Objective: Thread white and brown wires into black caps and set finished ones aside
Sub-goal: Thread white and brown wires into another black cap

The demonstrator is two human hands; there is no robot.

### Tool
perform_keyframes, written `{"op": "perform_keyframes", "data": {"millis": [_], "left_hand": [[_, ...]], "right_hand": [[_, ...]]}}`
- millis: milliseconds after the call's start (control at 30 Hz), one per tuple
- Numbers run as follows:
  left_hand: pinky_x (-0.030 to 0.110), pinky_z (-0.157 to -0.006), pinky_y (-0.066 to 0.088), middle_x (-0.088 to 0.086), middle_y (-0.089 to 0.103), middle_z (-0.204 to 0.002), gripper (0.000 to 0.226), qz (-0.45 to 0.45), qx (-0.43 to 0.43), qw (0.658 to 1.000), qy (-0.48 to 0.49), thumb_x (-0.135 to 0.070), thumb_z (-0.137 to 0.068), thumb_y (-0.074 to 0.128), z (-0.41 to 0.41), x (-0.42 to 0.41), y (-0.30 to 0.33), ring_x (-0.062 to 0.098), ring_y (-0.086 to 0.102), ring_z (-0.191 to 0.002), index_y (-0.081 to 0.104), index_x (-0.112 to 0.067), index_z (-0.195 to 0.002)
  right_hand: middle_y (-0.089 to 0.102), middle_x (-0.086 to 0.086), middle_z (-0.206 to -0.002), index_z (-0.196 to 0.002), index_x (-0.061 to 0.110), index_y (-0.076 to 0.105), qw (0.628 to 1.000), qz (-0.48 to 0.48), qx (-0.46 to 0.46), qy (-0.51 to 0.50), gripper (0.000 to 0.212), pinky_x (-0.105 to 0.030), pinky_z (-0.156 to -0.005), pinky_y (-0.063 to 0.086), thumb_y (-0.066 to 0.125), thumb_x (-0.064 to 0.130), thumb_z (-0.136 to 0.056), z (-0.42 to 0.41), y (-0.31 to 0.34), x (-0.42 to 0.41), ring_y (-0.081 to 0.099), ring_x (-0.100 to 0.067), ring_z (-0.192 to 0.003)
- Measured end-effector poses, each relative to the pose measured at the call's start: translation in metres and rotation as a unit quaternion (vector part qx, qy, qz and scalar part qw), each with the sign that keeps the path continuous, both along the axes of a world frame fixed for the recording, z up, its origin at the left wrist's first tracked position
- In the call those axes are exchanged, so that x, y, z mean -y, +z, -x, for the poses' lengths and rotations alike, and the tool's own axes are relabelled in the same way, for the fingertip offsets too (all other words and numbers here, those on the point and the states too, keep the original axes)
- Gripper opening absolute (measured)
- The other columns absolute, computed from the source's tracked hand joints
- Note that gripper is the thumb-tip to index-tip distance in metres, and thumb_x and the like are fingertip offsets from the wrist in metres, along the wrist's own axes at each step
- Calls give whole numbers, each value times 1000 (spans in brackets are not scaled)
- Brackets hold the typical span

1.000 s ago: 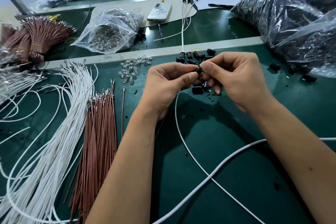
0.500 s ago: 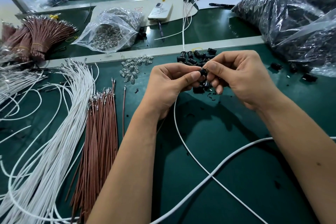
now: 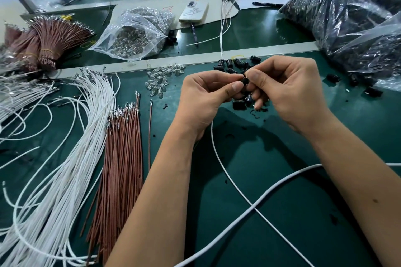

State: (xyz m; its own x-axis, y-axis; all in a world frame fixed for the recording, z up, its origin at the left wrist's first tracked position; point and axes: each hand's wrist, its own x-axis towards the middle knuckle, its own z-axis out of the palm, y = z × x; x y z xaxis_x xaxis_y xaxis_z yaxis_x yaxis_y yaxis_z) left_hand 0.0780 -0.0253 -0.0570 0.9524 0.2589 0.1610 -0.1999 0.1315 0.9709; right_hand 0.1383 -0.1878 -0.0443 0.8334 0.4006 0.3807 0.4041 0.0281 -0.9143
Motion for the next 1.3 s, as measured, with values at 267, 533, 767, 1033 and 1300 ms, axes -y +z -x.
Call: {"op": "perform_keyframes", "data": {"millis": [267, 533, 767, 1033, 1300], "left_hand": [[20, -65, 53, 10, 74, -75, 15, -48, 23, 998, 17, 10, -79, 76, -1, -1, -1, 12, 67, -63, 73, 9, -93], [21, -64, 54, 7, 72, -70, 7, 57, -41, 996, -55, -7, -75, 77, 4, -4, -3, 12, 64, -58, 79, -12, -80], [21, -67, 55, 5, 76, -76, 16, -20, 5, 1000, -2, 11, -77, 77, 1, -2, -2, 12, 70, -67, 73, -4, -81], [24, -71, 56, 11, 76, -80, 16, -54, 10, 998, 18, 11, -74, 80, 1, -4, -1, 16, 72, -71, 73, 2, -86], [27, -71, 58, 14, 74, -78, 18, -89, -2, 996, -2, 16, -72, 79, 2, -7, -1, 19, 70, -68, 72, 3, -83]], "right_hand": [[70, -9, -66, -86, 1, 72, 1000, 0, 3, 20, 10, -27, -46, 54, 72, 2, -96, 0, -2, 1, 63, -19, -50], [70, -7, -67, -88, -1, 69, 995, -28, -45, 79, 7, -25, -46, 53, 70, 1, -95, -3, -4, 4, 64, -18, -53], [67, -5, -63, -86, -1, 67, 994, -38, -88, 43, 11, -23, -43, 49, 67, 1, -97, -1, -11, -3, 59, -14, -51], [68, -6, -66, -88, 3, 68, 997, -8, -55, 53, 10, -21, -41, 44, 68, 1, -98, -3, -7, 1, 58, -14, -52], [68, -8, -65, -85, 6, 70, 992, 99, 39, 73, 9, -19, -45, 43, 73, 7, -94, -9, -6, 8, 58, -11, -50]]}}
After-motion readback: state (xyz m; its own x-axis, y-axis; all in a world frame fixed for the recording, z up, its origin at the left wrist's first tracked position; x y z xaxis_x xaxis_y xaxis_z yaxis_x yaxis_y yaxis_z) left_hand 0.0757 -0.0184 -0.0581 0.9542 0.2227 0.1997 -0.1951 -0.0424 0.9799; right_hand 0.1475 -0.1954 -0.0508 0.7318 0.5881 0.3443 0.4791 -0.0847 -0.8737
